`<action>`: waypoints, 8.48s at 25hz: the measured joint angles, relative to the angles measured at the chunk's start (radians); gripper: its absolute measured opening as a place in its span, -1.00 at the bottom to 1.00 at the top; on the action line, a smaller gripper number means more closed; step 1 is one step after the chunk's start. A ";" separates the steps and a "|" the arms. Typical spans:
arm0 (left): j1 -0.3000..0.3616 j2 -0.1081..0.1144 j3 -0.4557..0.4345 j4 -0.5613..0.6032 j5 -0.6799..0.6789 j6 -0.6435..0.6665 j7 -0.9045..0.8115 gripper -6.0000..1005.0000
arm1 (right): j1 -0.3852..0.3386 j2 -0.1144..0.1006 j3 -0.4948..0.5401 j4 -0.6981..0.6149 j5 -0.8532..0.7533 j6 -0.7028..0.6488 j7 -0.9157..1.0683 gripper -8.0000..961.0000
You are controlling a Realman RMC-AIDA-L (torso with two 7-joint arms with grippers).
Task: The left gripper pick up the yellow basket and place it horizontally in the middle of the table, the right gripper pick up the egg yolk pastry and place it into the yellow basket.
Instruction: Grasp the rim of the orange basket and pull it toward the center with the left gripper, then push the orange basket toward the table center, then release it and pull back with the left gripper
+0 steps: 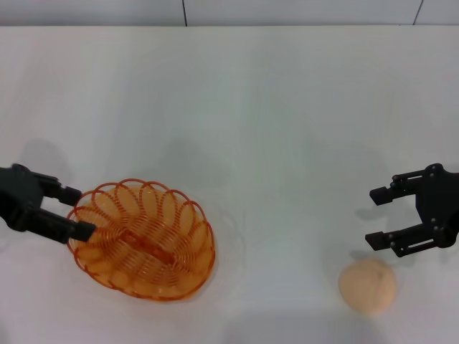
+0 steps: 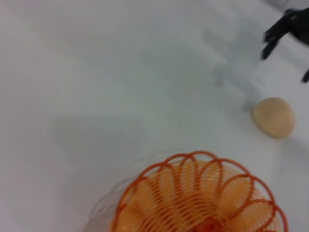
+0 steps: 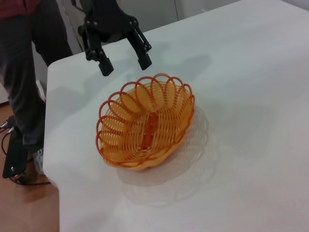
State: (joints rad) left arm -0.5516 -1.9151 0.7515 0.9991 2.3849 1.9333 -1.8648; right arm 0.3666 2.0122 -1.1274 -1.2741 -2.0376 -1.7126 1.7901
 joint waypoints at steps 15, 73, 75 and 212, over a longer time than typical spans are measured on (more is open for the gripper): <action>-0.108 -0.004 -0.007 0.059 0.280 -0.037 -0.230 0.73 | 0.020 0.001 0.000 0.001 0.014 0.003 0.000 0.59; -0.220 -0.099 0.088 -0.125 0.417 -0.224 -0.458 -0.05 | 0.015 0.003 -0.004 0.001 0.028 0.005 -0.006 0.58; -0.220 -0.100 0.088 -0.125 0.420 -0.226 -0.461 -0.07 | 0.015 0.003 -0.005 0.001 0.028 0.005 -0.006 0.58; -0.353 -0.161 0.031 -0.422 0.204 -0.525 -0.937 -0.84 | 0.014 0.001 0.000 -0.039 0.050 -0.053 -0.009 0.58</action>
State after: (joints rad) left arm -0.9050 -2.0757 0.7823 0.5767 2.5885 1.4081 -2.8018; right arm 0.3804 2.0131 -1.1275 -1.3130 -1.9879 -1.7657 1.7808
